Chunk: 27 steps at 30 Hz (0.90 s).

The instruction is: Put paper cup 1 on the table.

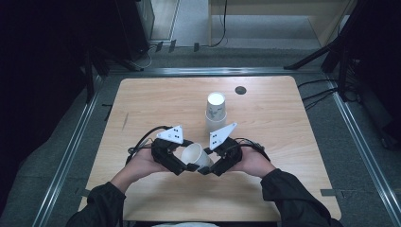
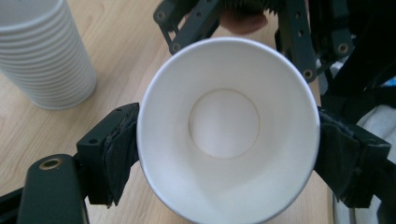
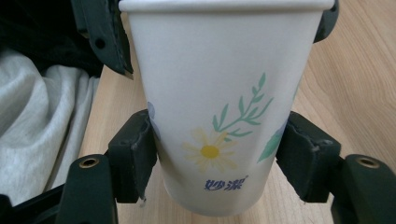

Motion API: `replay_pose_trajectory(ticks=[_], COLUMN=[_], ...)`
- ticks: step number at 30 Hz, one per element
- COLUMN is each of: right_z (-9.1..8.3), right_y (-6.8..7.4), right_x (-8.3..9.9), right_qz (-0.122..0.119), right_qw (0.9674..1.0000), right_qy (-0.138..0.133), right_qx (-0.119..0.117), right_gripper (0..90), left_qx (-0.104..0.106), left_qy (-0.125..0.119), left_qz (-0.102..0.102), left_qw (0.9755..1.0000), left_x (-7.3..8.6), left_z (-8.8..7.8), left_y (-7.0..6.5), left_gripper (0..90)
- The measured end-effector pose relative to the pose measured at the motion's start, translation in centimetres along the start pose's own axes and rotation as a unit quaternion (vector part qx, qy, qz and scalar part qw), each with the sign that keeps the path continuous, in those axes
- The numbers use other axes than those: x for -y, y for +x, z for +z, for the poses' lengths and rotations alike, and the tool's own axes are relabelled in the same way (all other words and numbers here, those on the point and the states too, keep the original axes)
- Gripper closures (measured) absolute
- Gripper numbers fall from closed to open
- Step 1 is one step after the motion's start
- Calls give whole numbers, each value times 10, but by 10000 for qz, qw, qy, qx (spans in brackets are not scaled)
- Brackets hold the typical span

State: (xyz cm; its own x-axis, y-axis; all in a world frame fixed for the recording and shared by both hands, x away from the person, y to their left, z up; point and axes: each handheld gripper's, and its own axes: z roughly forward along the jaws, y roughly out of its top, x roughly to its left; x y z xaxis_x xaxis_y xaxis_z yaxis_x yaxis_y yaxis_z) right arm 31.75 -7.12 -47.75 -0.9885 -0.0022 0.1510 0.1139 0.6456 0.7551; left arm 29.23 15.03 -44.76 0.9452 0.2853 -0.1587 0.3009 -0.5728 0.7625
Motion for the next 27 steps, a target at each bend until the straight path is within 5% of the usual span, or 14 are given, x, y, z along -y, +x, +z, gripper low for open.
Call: replay_pose_trajectory(ticks=[17, 27], right_z=[-4, -3], right_y=[1, 1], right_x=[-2, -2], right_qz=[100, 168], right_qw=[9993, 9993], right_qy=[-289, -230], right_qx=[-206, -229], right_gripper=[337, 332], left_qx=[209, 213], left_qy=[-488, -373], left_qz=[-133, -136], left_qw=[9985, 9990], left_x=[1, 1], left_z=[1, 0], left_y=[-1, 0], left_gripper=[205, 235])
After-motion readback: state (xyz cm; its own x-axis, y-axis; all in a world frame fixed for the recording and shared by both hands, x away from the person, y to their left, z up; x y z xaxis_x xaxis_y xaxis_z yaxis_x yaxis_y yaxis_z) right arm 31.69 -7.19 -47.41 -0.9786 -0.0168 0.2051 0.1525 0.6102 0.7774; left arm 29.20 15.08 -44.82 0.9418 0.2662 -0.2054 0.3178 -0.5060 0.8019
